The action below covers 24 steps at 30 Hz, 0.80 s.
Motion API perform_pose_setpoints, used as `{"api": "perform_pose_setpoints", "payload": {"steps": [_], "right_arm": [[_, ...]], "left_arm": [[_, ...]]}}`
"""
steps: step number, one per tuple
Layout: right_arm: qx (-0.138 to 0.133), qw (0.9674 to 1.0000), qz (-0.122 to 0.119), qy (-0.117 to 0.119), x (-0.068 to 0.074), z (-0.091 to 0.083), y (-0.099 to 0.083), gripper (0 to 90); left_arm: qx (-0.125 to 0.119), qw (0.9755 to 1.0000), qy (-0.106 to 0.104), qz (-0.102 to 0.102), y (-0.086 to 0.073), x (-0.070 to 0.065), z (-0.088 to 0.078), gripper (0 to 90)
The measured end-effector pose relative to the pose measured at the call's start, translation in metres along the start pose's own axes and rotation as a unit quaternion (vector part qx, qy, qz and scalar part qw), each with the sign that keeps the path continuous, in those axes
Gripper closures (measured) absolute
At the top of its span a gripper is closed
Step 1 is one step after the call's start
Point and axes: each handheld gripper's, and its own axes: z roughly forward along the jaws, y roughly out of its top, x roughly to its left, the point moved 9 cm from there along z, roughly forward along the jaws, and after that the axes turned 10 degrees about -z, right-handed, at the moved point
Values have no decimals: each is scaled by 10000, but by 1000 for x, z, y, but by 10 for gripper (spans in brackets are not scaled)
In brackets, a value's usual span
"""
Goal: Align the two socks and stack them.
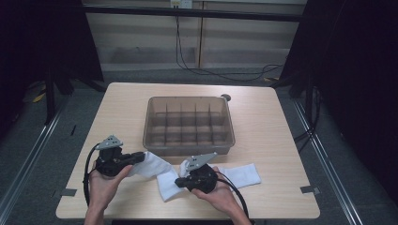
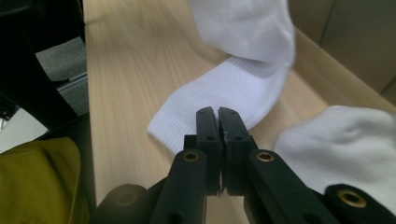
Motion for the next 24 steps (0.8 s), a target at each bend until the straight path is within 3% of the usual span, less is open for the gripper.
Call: {"api": "perform_pose_setpoints", "payload": {"steps": [5,6,8,11,12,16,18,21,24], "right_arm": [[-144,9998,100,-109,-14,-25,2,879],[-135,9997,149,-136,-17,-28,2,879],[-92,9994,225,-259,-26,-30,-1,878],[31,9988,295,-389,-36,-28,-8,878],[3,9987,348,-374,-37,-28,-9,878],[63,9983,415,-393,-42,-27,-14,874],[157,9981,419,-430,-44,-26,-17,871],[245,9972,517,-491,-47,-24,-24,840],[279,9965,583,-532,-49,-25,-29,787]], "left_arm": [[-4,9999,-92,-117,-1,4,-6,846],[-16,9999,-23,-151,0,6,-5,840],[23,9996,245,-147,-1,13,-4,763],[-121,9993,234,-247,1,15,-5,686],[-115,9994,249,-196,1,14,-5,671],[77,9999,-54,34,-7,1,3,661],[168,9997,-176,-62,-15,-4,13,676],[536,9978,-275,266,-32,-17,33,693],[792,9948,-471,425,-43,-30,53,686]]}}
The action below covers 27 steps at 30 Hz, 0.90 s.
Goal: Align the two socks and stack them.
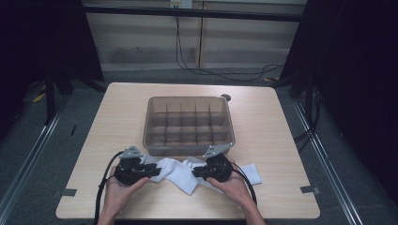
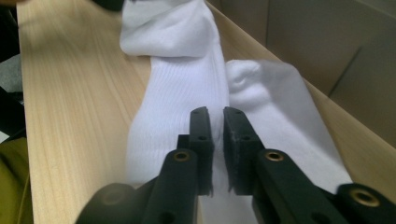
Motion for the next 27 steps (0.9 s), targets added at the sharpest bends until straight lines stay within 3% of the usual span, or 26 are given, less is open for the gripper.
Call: {"api": "perform_pose_setpoints", "payload": {"steps": [3,6,10,12,16,19,24,27], "right_arm": [[-157,9996,155,-160,-5,-7,-2,718],[-120,9988,280,-396,-14,-15,-9,724],[28,9982,354,-490,-17,-14,-21,724],[107,9979,350,-542,-17,-12,-26,712],[-65,9979,362,-529,-11,-15,-21,643],[-109,9991,226,-338,1,-12,-12,600],[-2,9997,185,-162,10,0,-10,571],[97,9998,148,-100,13,7,-15,623]], "left_arm": [[107,9998,-7,171,-1,-6,13,668],[214,9993,70,308,0,-10,22,652],[426,9982,131,406,-5,-11,35,617],[404,9979,188,462,-6,-12,36,587],[449,9970,276,565,-8,-13,36,554],[502,9952,465,706,-9,-12,35,622],[575,9949,498,657,-11,-7,29,804],[599,9963,340,523,-14,-5,24,883]]}}
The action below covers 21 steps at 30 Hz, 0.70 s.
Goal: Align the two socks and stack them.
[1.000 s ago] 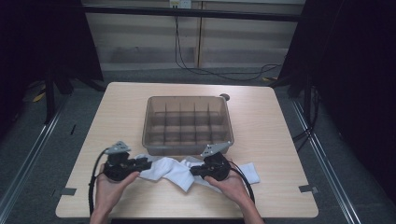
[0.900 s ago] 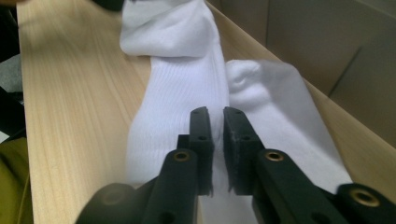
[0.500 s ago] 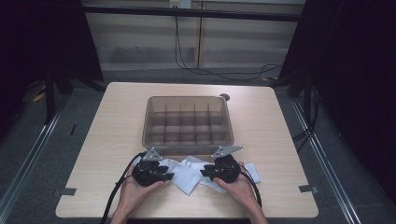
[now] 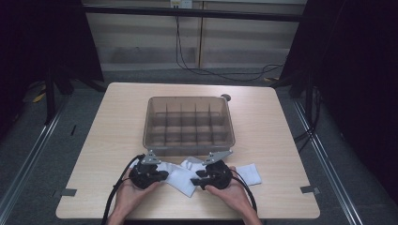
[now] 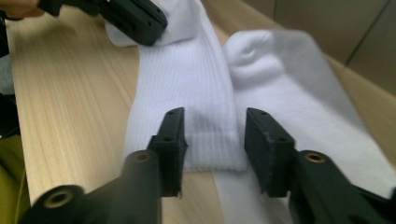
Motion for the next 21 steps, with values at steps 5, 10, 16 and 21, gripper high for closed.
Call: {"api": "perform_pose_setpoints", "payload": {"steps": [5,10,16,21], "right_arm": [[-50,10000,23,52,1,-1,1,830],[-248,9996,-31,90,0,-12,7,869],[-445,9988,163,-149,-15,-23,11,867],[-267,9989,298,-228,-22,-16,1,813]], "left_arm": [[-233,9985,-472,-157,2,-8,-17,893],[-596,9962,-585,-247,16,-8,-44,892],[-335,9984,193,-423,17,24,-33,786],[-415,9988,-37,-273,15,10,-27,722]]}}
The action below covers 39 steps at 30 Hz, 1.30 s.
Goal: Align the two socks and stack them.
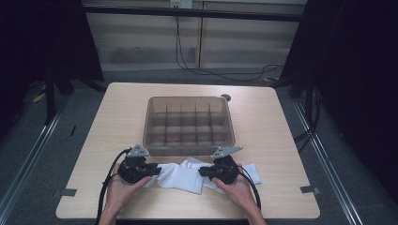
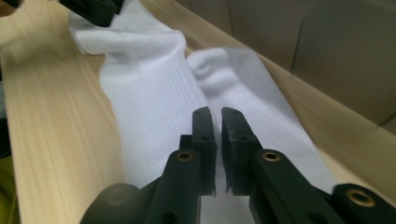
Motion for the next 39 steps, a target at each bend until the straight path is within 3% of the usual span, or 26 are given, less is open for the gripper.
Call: {"api": "perform_pose_setpoints", "payload": {"steps": [2,3,6,10,12,16,20,24,29,31,32,35,39], "right_arm": [[8,9999,58,-112,-2,1,-2,723],[-11,9999,63,-133,-3,0,-1,724],[125,9996,105,-245,-6,3,-4,691],[244,9995,103,-172,-5,10,-8,680],[232,9997,81,-68,-2,14,-6,683],[196,9997,-31,167,8,23,0,701],[187,9987,-197,432,20,34,8,711],[237,9981,-359,449,29,41,16,664],[134,9978,-409,507,38,29,20,600],[176,9978,-454,453,39,26,18,568],[189,9977,-474,439,40,25,17,556],[270,9977,-512,344,39,27,13,528],[315,9976,-454,411,40,34,9,537]], "left_arm": [[-47,9998,-135,132,2,-8,1,722],[-28,9997,-186,165,2,-10,4,724],[215,9996,-77,156,-2,-7,17,711],[438,9990,-48,106,-16,-1,27,696],[471,9988,-96,59,-20,-1,22,697],[578,9982,78,143,-27,3,10,679],[213,9997,-47,-49,-20,7,-6,647],[176,9998,10,-62,-18,14,-12,647],[331,9994,100,-79,-27,21,-6,714],[458,9985,293,-24,-32,25,-2,761],[399,9986,336,-7,-32,26,-1,786],[382,9987,319,-57,-31,27,1,830],[392,9988,299,-27,-31,29,0,858]]}}
